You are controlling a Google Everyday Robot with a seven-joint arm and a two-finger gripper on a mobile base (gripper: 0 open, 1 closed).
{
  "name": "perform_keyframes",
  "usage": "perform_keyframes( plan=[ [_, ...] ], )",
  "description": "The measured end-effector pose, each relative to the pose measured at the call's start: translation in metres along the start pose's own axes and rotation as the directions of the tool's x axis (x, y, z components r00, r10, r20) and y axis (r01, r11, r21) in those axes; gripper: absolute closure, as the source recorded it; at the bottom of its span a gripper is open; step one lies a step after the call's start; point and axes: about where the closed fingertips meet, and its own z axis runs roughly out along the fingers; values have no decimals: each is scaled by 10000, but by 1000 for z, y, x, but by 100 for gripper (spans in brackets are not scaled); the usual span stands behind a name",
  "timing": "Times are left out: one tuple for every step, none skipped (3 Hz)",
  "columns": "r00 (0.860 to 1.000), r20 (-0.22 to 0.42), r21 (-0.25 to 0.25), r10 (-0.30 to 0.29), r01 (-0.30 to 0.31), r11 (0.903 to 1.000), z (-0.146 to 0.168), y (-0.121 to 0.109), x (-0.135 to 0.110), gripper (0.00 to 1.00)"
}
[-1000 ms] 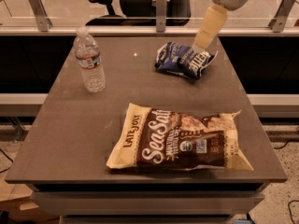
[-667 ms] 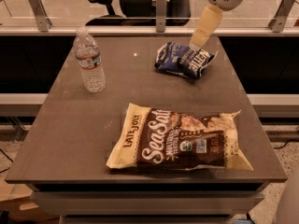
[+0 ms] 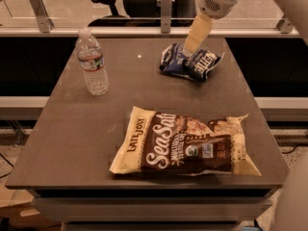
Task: Pick blue chip bag
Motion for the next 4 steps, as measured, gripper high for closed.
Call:
perform_keyframes(
  plan=[
    [9922,-1232,-579,-211,140,9982,28,13,1,0],
    [9758,-2150,-1084,-408,177,9939,46,22,5,0],
    [9656,-2549,-1294,-523,195,9914,56,25,5,0],
    [9729,-2266,-787,-451,278,9965,39,16,1,0]
  ],
)
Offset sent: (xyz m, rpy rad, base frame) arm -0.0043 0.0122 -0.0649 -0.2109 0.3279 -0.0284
